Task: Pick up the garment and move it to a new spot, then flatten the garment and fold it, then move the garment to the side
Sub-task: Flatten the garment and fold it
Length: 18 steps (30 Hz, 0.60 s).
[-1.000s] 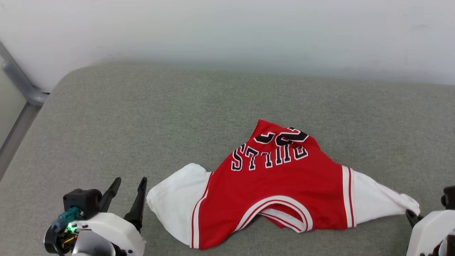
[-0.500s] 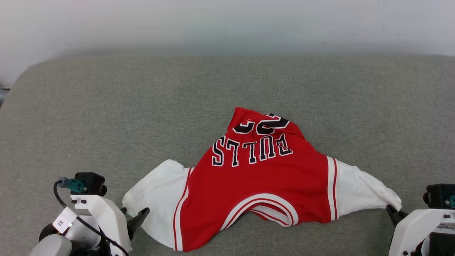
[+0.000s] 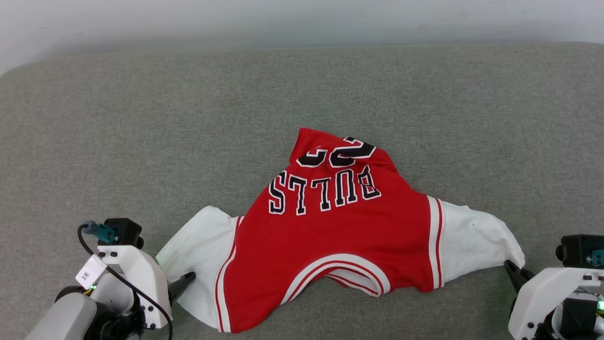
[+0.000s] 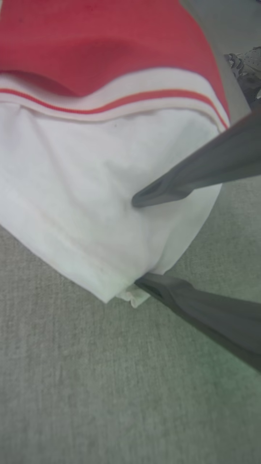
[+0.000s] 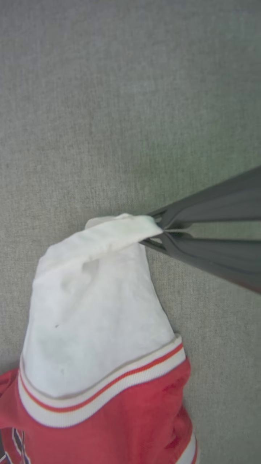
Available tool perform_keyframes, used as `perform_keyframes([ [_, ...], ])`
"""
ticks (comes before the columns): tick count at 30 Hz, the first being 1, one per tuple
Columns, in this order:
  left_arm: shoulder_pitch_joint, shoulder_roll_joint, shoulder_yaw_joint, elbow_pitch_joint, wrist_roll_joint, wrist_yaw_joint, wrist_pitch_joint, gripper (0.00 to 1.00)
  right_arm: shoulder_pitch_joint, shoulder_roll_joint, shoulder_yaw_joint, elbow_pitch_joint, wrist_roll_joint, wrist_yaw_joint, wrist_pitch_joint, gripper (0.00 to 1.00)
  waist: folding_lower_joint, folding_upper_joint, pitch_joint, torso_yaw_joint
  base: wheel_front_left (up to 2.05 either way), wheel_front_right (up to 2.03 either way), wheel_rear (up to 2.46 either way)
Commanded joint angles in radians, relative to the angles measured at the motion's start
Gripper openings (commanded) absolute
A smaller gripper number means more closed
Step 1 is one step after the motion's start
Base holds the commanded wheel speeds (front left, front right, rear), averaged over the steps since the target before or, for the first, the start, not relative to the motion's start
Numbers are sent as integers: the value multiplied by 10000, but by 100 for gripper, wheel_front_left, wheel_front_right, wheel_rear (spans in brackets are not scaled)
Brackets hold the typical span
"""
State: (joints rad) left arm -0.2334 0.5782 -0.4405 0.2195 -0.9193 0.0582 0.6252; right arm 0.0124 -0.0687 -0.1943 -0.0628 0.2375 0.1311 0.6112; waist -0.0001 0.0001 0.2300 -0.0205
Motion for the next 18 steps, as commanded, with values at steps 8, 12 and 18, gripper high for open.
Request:
perform_keyframes([
  [8, -212, -555, -303, 850, 701, -434, -1495, 0, -173, -4, -46, -173, -129, -7, -463, 0, 1, -1, -380, 146, 0, 0, 0],
  [12, -515, -294, 100, 413, 1316, -173, -2760, 0, -316, -23, -114, -286, -352, -8, -832, 0, 1, -1, -764, 243, 0, 0, 0],
  [18, -1111, -170, 644, -483, 1749, 208, -3906, 0, -1052, 3, -88, -450, -686, -7, -1598, 0, 1, -1, -1124, 323, 0, 0, 0],
])
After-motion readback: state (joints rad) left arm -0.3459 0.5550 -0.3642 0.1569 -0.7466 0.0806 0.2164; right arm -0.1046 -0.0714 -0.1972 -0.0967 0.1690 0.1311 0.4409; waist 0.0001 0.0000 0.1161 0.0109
